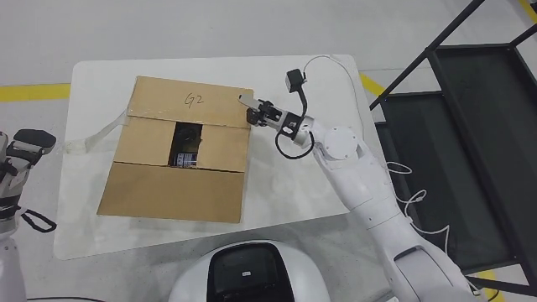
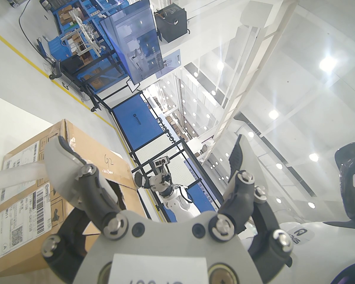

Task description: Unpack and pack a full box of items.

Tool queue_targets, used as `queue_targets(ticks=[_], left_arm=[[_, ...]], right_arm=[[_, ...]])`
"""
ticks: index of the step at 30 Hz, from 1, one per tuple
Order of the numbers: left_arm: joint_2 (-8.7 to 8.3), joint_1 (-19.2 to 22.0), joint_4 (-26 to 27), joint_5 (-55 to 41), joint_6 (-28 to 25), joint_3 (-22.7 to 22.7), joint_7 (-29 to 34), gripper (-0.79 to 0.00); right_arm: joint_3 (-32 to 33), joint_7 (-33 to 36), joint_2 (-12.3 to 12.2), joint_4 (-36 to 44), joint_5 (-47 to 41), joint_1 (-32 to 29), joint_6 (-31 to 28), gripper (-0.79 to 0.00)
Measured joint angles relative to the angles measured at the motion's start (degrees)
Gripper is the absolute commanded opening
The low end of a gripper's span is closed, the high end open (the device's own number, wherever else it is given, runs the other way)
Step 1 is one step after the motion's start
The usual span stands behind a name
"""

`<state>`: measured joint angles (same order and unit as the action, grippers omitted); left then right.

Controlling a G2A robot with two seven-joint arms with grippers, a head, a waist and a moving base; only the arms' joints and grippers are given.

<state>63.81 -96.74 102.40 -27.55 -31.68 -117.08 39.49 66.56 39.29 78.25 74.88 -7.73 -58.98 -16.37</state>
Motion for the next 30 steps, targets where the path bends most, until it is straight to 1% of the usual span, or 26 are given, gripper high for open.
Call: queue_targets(ticks=[4,8,11,14,18,30], left_arm=[[0.00,0.00,0.00,0.00,0.00,0.00,0.00,0.000],[0.00,0.00,0.00,0.00,0.00,0.00,0.00,0.000],[0.00,0.00,0.00,0.00,0.00,0.00,0.00,0.000],[0.00,0.00,0.00,0.00,0.00,0.00,0.00,0.000],[0.00,0.00,0.00,0.00,0.00,0.00,0.00,0.000],[0.00,0.00,0.00,0.00,0.00,0.00,0.00,0.000]], right_arm=[[1.42,2.95,-0.25,0.07,-5.59,-1.40,-2.19,0.000],[4.14,9.21,-0.99,2.55,-12.78,-4.53,-4.31,0.000],[4.64,15.11,-1.38,4.71,-17.72,-6.55,-4.14,0.000],[3.89,18.24,-1.52,6.53,-19.47,-7.77,-4.04,0.000],[3.75,17.00,-1.59,7.29,-19.04,-8.63,-5.29,0.000],[3.76,16.95,-1.59,7.27,-19.01,-8.62,-5.28,0.000]])
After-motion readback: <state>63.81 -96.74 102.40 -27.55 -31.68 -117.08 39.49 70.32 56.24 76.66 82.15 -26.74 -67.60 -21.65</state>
